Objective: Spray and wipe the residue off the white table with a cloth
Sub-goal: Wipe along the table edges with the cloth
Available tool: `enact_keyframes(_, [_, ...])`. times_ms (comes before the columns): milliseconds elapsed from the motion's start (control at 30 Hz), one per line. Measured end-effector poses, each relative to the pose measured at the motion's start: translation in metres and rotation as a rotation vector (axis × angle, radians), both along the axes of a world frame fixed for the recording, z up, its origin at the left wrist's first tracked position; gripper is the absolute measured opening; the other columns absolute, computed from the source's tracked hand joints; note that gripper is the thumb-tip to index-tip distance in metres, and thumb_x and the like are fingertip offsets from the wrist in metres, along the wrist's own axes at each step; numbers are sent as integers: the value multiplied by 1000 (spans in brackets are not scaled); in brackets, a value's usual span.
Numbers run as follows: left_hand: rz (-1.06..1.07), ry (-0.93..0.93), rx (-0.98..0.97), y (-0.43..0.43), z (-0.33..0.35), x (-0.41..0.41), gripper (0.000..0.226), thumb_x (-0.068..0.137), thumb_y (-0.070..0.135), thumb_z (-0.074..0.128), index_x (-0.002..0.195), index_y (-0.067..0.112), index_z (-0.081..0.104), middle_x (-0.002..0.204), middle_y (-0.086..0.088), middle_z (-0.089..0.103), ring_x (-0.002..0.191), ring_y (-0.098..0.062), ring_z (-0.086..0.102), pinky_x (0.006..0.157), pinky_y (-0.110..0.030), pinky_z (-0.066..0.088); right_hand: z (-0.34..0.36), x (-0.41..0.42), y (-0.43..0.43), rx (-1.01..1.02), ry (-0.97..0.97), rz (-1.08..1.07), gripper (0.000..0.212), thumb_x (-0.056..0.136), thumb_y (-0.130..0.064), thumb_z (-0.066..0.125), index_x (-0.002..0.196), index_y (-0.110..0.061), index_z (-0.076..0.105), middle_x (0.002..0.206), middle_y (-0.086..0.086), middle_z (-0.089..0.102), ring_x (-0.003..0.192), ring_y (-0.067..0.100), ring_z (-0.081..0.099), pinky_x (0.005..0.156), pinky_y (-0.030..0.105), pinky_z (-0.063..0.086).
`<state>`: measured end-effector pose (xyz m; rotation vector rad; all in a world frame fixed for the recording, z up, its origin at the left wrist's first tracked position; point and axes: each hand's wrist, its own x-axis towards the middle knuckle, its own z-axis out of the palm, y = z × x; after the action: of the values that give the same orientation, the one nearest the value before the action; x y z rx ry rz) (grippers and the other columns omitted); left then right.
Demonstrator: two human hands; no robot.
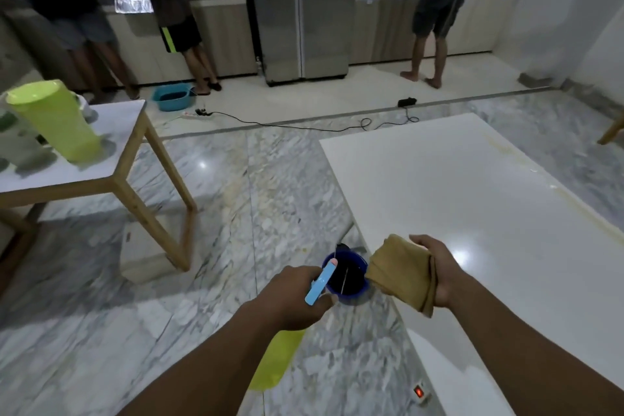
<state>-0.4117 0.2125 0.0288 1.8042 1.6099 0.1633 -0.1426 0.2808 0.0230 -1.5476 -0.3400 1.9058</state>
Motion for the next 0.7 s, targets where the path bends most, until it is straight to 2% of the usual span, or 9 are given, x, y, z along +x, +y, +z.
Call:
enact_keyframes(67, [30,-27,-19,33,-10,-18,33,92,50,65,95,17,61,96,-7,70,83,-25,65,71,-40,52,-2,-11,52,7,-27,29,47,84,-40,60,110,-2,71,110,22,67,106,39,60,111,59,34])
enact_keyframes(133, [45,-51,-34,67,-18,-32,36,93,49,65,98,13,62,96,-9,70,78,-24,61,68,-35,47,-1,-28,99,21,-63,72,39,86,-32,57,110,-3,69,105,21,67,99,38,62,108,56,39])
enact_keyframes(233, [47,-87,-64,134,-41,-63,39,93,50,66,100,11,62,90,-8,67,67,-17,53,65,-30,43,-17,-61,185,10,-206,156,36,85,-25,58,113,-4,66,104,21,67,91,38,65,88,53,53])
enact_keyframes(367, [59,-127,-82,218,-66,-106,39,92,51,65,101,13,62,91,-7,70,68,-19,58,64,-27,43,-24,-112,308,79,-376,286,26,91,-27,58,94,-3,67,97,22,68,81,37,66,70,44,57])
enact_keyframes(467, [104,-143,-98,277,-86,-137,37,92,49,66,101,13,62,92,-9,72,80,-29,67,65,-30,45,-44,-163,406,297,-649,377,29,91,-35,52,78,-12,62,86,20,60,74,31,58,71,40,46])
enact_keyframes(533, [105,-130,-89,312,-97,-153,37,92,51,65,99,14,62,89,-8,72,79,-27,68,66,-34,49,-70,-192,455,535,-1042,518,21,91,-30,49,101,-15,59,93,15,61,87,33,59,76,37,44])
enact_keyframes(567, [103,-125,-81,330,-103,-159,38,91,53,64,99,15,62,87,-7,72,77,-26,68,67,-37,51,-88,-206,475,640,-1198,603,31,90,-27,50,118,-15,56,104,15,61,98,35,58,80,38,46])
enact_keyframes(633, [97,-106,-46,360,-113,-168,40,89,56,62,98,17,62,84,-5,70,75,-25,67,70,-40,53,-124,-223,499,780,-1396,796,52,86,-25,54,136,-14,48,132,16,54,122,39,50,93,47,47])
enact_keyframes(700, [90,-92,-8,383,-125,-173,41,91,56,62,100,16,62,83,-4,67,73,-24,64,71,-41,53,-170,-226,508,808,-1562,1071,59,85,-27,59,142,-13,45,151,17,41,140,38,34,104,53,40])
